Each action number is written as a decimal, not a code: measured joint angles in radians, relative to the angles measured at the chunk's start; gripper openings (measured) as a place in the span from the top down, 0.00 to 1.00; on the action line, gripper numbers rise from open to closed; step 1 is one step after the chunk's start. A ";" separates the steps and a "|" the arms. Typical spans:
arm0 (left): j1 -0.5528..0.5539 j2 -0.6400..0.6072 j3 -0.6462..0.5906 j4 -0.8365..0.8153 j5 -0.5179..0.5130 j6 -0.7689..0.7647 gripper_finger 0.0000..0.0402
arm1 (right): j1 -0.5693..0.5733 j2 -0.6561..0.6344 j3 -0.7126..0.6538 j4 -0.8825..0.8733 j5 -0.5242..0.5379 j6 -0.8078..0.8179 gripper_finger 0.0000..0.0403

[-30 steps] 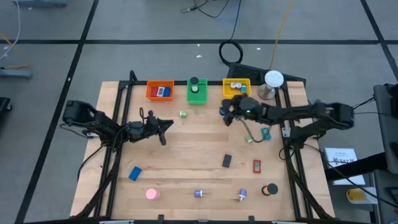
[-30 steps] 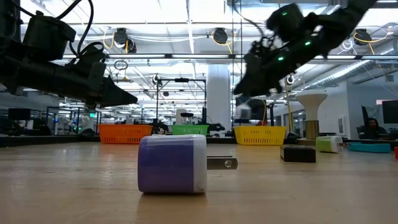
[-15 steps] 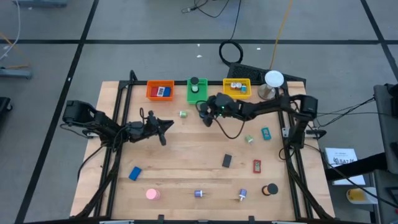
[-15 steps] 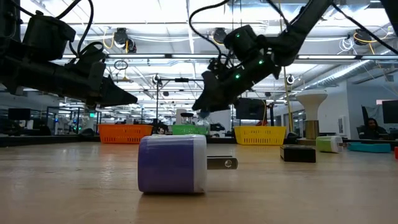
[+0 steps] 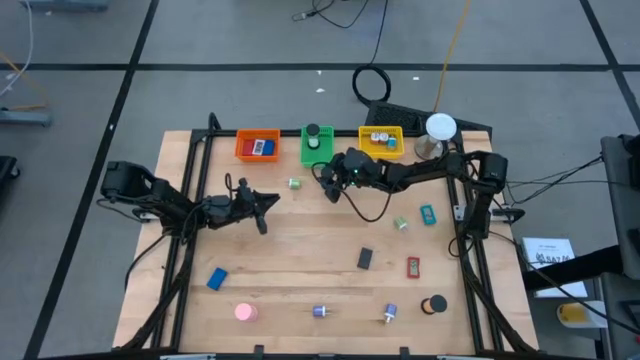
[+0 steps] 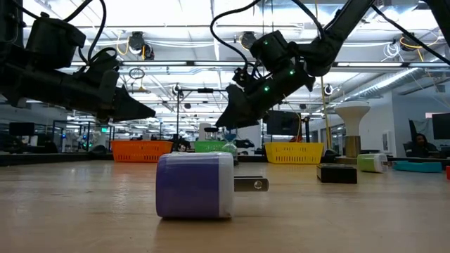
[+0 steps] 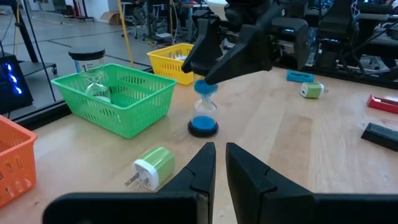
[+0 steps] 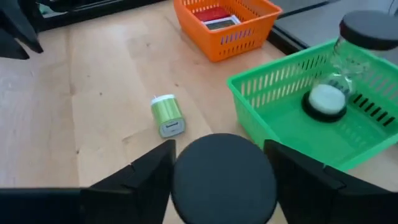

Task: Pick & Place Office items
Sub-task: Put the blue hourglass into the green bin

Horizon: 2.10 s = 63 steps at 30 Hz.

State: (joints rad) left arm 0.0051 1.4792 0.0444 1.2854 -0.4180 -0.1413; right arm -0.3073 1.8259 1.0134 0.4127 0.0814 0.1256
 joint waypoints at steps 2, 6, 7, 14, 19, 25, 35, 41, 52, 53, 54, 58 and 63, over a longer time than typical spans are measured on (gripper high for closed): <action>0.000 0.000 0.000 -0.001 0.000 0.000 0.91 | -0.002 0.001 0.000 -0.009 -0.001 0.018 0.36; 0.000 0.000 0.000 -0.003 0.001 0.000 0.91 | -0.010 0.000 0.000 -0.031 0.000 0.034 0.28; 0.000 0.000 0.000 -0.003 0.001 0.000 0.91 | -0.013 -0.012 0.000 -0.051 0.000 0.034 0.26; 0.000 0.000 0.000 -0.003 0.009 0.000 0.91 | -0.048 -0.163 0.127 -0.426 0.046 0.074 0.23; 0.000 0.000 0.000 0.002 0.016 0.004 0.91 | -0.076 -0.132 0.380 -0.825 -0.011 0.094 0.24; 0.001 0.000 0.000 -0.001 0.018 0.007 0.91 | -0.074 -0.008 0.566 -1.062 -0.086 0.058 0.21; 0.000 0.000 0.000 -0.001 0.018 0.004 0.91 | -0.060 0.075 0.605 -1.108 -0.086 -0.008 0.14; 0.000 0.000 0.000 -0.002 0.017 0.003 0.91 | -0.051 0.085 0.605 -1.063 -0.086 -0.047 0.15; -0.001 0.000 0.000 -0.002 0.017 0.003 0.91 | -0.051 0.139 0.595 -1.054 -0.085 -0.060 0.20; -0.001 0.000 0.000 -0.003 0.017 0.003 0.91 | -0.049 0.153 0.594 -1.049 -0.087 -0.064 0.20; -0.001 0.000 0.000 -0.003 0.018 0.003 0.91 | -0.046 0.161 0.595 -1.037 -0.087 -0.067 0.20; 0.000 0.000 0.000 -0.003 0.024 0.003 0.91 | -0.042 0.168 0.595 -1.031 -0.085 -0.086 0.21; 0.000 0.000 0.000 -0.003 0.025 0.004 0.91 | -0.042 0.168 0.595 -1.022 -0.084 -0.086 0.32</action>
State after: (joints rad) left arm 0.0048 1.4792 0.0444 1.2823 -0.3931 -0.1371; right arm -0.3497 1.9942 1.6089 -0.6095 -0.0029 0.0395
